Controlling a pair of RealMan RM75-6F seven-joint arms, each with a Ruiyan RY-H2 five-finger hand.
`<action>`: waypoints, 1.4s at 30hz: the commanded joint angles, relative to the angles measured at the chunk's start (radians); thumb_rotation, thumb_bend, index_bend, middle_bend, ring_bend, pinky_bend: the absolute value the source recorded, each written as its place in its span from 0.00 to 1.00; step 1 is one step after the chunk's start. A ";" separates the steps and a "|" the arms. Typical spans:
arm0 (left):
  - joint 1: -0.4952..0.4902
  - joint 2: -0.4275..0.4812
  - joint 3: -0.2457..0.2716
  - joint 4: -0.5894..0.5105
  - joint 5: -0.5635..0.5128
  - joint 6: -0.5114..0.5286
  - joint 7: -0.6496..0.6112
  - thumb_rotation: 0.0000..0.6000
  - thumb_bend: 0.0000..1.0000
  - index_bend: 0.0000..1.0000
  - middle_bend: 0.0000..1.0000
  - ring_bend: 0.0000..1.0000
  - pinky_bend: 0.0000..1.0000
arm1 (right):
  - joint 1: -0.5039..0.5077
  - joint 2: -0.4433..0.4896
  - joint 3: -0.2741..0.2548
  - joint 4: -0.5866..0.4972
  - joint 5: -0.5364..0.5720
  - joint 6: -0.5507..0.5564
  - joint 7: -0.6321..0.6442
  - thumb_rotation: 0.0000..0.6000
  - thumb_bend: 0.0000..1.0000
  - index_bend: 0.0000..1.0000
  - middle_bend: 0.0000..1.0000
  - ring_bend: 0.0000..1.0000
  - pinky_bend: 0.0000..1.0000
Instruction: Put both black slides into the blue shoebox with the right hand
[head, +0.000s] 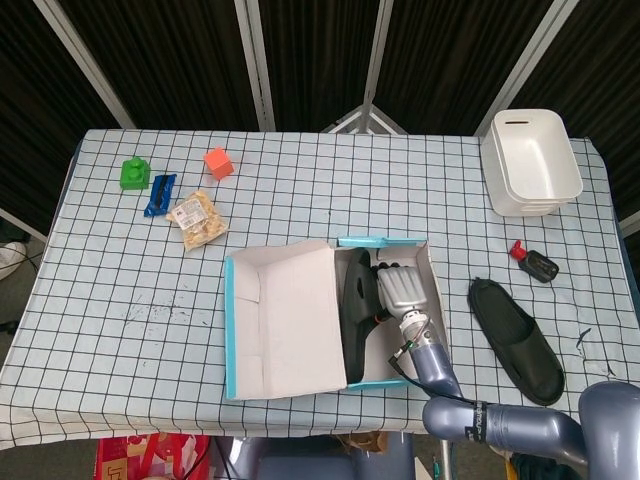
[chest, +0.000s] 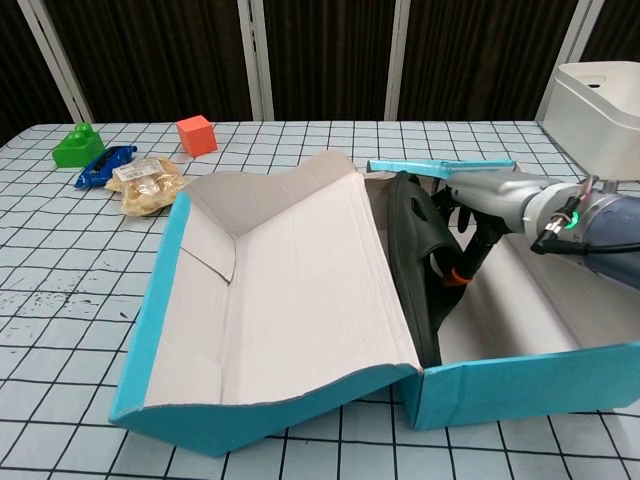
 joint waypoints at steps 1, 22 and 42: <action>0.000 0.001 0.000 0.001 -0.001 0.000 -0.002 1.00 0.37 0.01 0.00 0.00 0.03 | 0.023 -0.020 0.042 0.014 0.088 0.061 -0.054 1.00 0.21 0.37 0.30 0.30 0.42; 0.000 0.002 0.003 -0.004 0.001 -0.003 0.004 1.00 0.37 0.01 0.00 0.00 0.03 | 0.065 -0.023 0.105 0.001 0.272 0.118 -0.149 1.00 0.21 0.21 0.27 0.28 0.41; -0.002 0.003 0.003 -0.006 -0.002 -0.008 0.007 1.00 0.37 0.01 0.00 0.00 0.03 | 0.112 0.070 0.125 -0.131 0.385 0.175 -0.250 1.00 0.13 0.01 0.25 0.25 0.39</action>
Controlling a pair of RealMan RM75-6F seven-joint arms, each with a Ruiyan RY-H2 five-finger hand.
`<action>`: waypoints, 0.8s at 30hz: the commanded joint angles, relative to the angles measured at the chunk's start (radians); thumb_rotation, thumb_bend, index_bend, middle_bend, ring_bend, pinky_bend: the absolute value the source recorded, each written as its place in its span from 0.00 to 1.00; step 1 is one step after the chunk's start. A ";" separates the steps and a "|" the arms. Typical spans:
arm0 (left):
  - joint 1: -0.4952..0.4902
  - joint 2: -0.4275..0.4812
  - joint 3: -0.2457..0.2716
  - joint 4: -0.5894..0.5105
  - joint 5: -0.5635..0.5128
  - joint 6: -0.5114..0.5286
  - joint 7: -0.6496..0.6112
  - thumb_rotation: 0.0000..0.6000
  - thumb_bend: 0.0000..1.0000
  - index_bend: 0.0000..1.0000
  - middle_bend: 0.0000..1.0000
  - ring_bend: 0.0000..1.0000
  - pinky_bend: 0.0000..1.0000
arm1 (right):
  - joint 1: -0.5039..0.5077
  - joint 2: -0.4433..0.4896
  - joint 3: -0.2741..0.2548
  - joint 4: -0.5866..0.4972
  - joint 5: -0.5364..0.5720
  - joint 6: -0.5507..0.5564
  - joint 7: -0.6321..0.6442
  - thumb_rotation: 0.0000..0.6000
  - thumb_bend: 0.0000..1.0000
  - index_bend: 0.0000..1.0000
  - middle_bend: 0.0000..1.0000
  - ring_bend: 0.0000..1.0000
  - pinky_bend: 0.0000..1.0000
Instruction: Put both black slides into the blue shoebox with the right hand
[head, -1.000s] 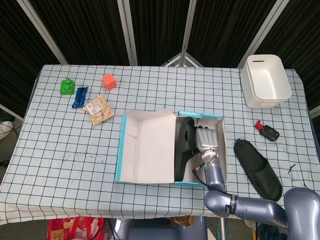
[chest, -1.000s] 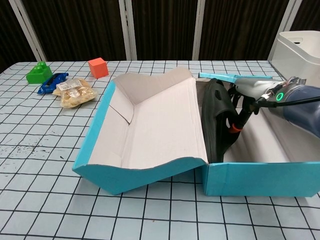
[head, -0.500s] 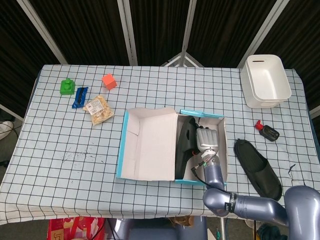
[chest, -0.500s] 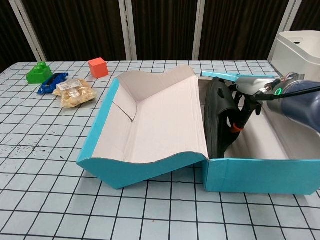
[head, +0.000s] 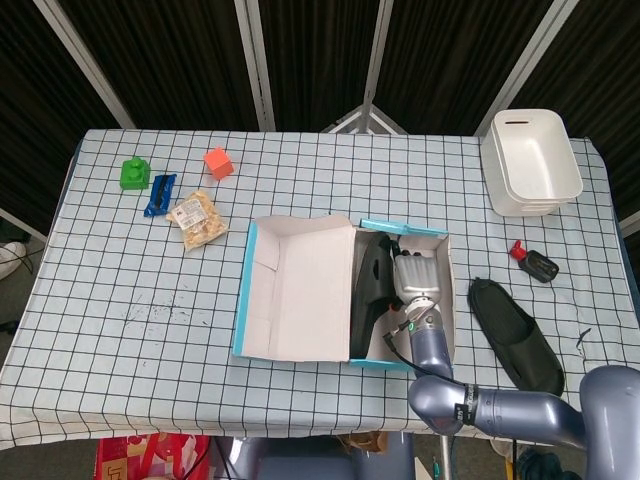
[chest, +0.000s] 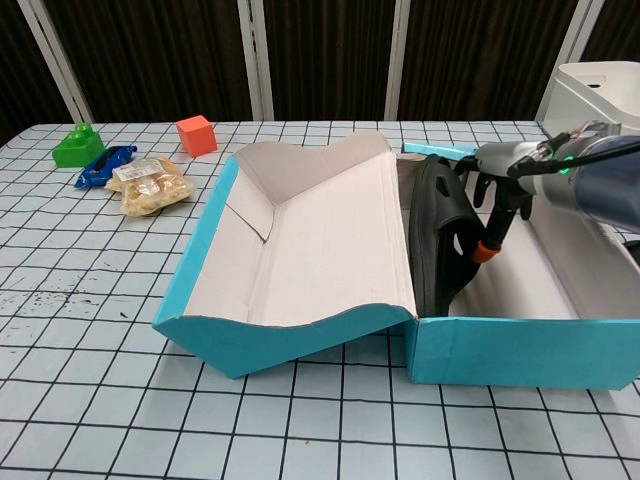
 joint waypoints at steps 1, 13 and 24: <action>0.000 0.000 0.001 0.000 0.001 0.000 0.001 1.00 0.37 0.01 0.00 0.00 0.03 | 0.010 0.020 0.009 -0.026 0.021 0.019 -0.019 1.00 0.13 0.01 0.25 0.25 0.39; -0.001 0.003 0.002 -0.002 0.000 -0.005 -0.003 1.00 0.37 0.01 0.00 0.00 0.03 | 0.045 0.115 0.029 -0.155 0.113 0.105 -0.108 1.00 0.13 0.01 0.25 0.25 0.39; 0.005 0.010 0.001 -0.002 0.000 0.003 -0.023 1.00 0.37 0.01 0.00 0.00 0.03 | 0.121 0.058 0.011 -0.215 0.000 0.321 -0.153 1.00 0.39 0.45 0.37 0.45 0.60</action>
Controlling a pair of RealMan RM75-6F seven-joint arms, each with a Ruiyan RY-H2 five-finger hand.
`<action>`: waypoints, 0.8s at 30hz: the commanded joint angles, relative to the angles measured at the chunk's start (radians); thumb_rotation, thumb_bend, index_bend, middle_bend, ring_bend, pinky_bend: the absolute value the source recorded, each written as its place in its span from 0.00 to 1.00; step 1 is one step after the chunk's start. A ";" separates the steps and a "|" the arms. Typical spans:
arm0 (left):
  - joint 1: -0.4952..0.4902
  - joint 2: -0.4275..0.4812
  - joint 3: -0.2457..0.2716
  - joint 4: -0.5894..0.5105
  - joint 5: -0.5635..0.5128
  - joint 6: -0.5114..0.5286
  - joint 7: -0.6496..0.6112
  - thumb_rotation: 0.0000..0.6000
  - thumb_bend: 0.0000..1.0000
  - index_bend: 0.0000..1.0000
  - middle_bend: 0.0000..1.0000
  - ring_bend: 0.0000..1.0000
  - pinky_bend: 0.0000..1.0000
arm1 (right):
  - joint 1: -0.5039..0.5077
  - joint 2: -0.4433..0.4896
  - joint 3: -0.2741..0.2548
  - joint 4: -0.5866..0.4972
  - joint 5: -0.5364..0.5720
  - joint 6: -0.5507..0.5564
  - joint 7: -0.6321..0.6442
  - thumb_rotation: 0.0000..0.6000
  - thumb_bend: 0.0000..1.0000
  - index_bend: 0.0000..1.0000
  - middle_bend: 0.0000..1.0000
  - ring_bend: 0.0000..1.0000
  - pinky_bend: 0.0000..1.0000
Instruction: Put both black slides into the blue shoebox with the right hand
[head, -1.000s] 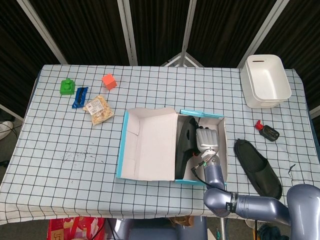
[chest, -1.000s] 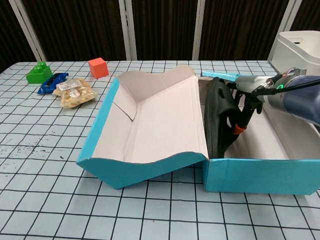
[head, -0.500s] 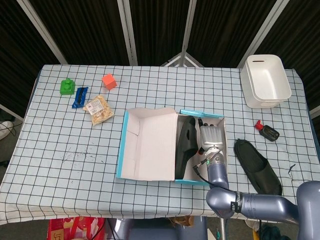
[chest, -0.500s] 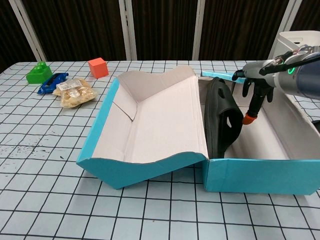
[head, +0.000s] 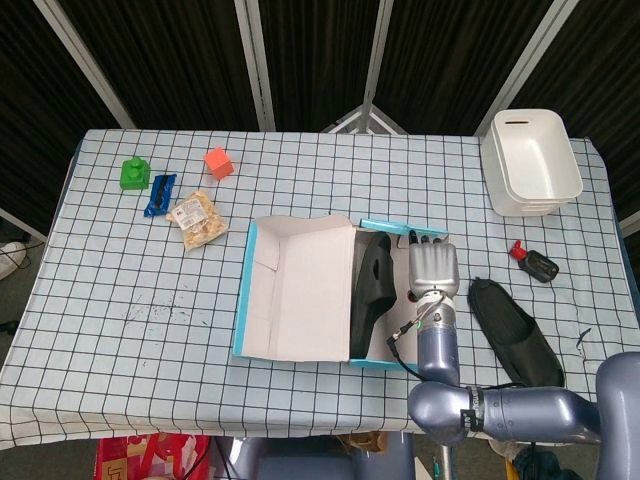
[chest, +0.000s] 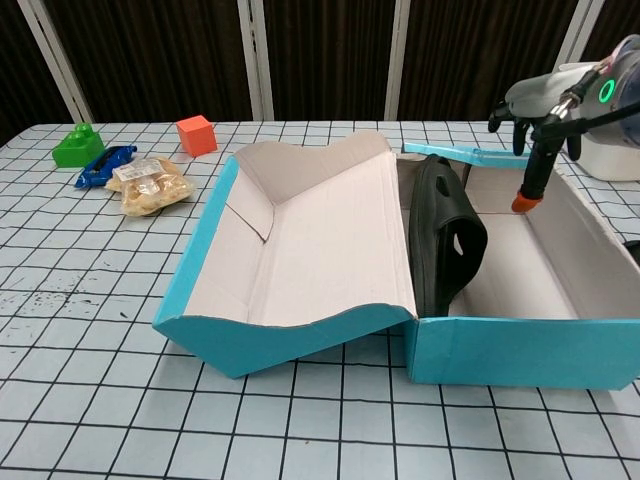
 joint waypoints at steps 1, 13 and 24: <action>0.000 0.001 0.000 0.001 0.000 -0.002 -0.002 1.00 0.37 0.01 0.00 0.00 0.03 | 0.017 -0.044 -0.008 -0.020 -0.115 0.048 0.048 1.00 0.44 0.54 0.42 0.50 0.67; -0.001 0.004 -0.001 0.004 -0.006 -0.008 -0.011 1.00 0.37 0.01 0.00 0.00 0.03 | -0.022 -0.148 -0.065 0.026 -0.391 0.071 0.218 1.00 0.52 0.77 0.61 0.69 0.89; -0.006 -0.001 -0.010 0.007 -0.047 -0.028 0.015 1.00 0.37 0.01 0.00 0.00 0.03 | -0.121 0.311 -0.004 -0.318 -0.149 0.083 0.003 1.00 0.35 0.21 0.24 0.24 0.42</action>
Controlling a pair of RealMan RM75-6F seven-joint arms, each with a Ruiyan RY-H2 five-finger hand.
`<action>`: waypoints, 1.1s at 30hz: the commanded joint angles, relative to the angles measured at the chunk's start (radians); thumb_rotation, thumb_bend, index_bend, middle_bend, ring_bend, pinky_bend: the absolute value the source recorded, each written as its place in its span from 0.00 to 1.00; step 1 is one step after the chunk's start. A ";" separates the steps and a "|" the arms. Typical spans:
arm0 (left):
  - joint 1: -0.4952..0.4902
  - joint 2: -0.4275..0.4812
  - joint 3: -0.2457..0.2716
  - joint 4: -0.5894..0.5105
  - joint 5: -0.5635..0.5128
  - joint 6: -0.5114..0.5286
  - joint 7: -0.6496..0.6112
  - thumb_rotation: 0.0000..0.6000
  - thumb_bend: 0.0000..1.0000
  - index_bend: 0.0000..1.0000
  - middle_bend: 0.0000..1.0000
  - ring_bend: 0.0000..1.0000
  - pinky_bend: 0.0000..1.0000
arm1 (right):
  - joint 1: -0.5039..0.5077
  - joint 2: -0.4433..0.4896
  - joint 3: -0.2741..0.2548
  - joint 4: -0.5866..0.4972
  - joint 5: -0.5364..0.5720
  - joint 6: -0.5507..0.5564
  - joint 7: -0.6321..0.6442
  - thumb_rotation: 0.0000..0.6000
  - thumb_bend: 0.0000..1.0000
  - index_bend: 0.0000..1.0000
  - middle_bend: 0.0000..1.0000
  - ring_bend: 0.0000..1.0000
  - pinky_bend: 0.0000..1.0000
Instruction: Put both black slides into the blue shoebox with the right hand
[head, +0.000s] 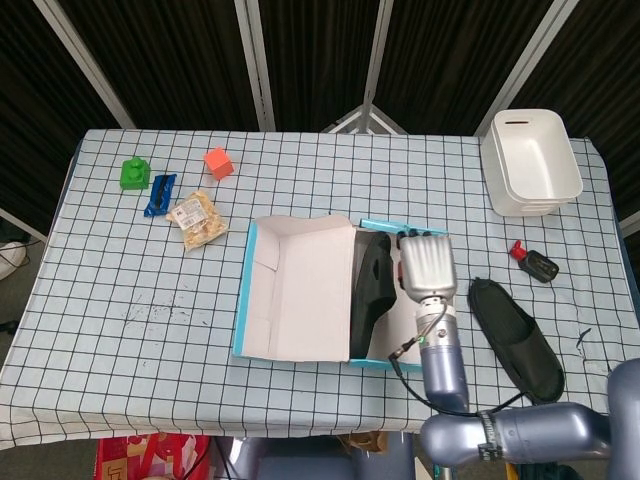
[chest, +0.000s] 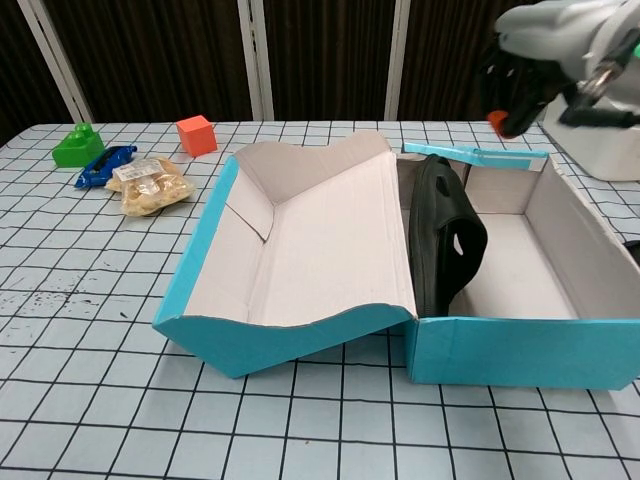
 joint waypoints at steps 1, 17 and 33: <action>0.000 -0.001 -0.006 0.000 -0.015 -0.003 0.006 1.00 0.37 0.01 0.00 0.00 0.03 | -0.073 0.260 0.046 -0.167 0.113 -0.003 -0.064 1.00 0.32 0.18 0.22 0.21 0.39; 0.020 -0.011 -0.005 -0.027 0.013 0.060 0.044 1.00 0.37 0.01 0.00 0.00 0.03 | -0.658 0.709 -0.263 0.059 -0.896 -0.345 0.760 1.00 0.18 0.10 0.15 0.09 0.14; 0.028 -0.016 0.014 -0.041 0.069 0.086 0.066 1.00 0.37 0.01 0.00 0.00 0.03 | -0.777 0.472 -0.371 0.574 -1.162 -0.290 1.093 1.00 0.18 0.10 0.15 0.09 0.14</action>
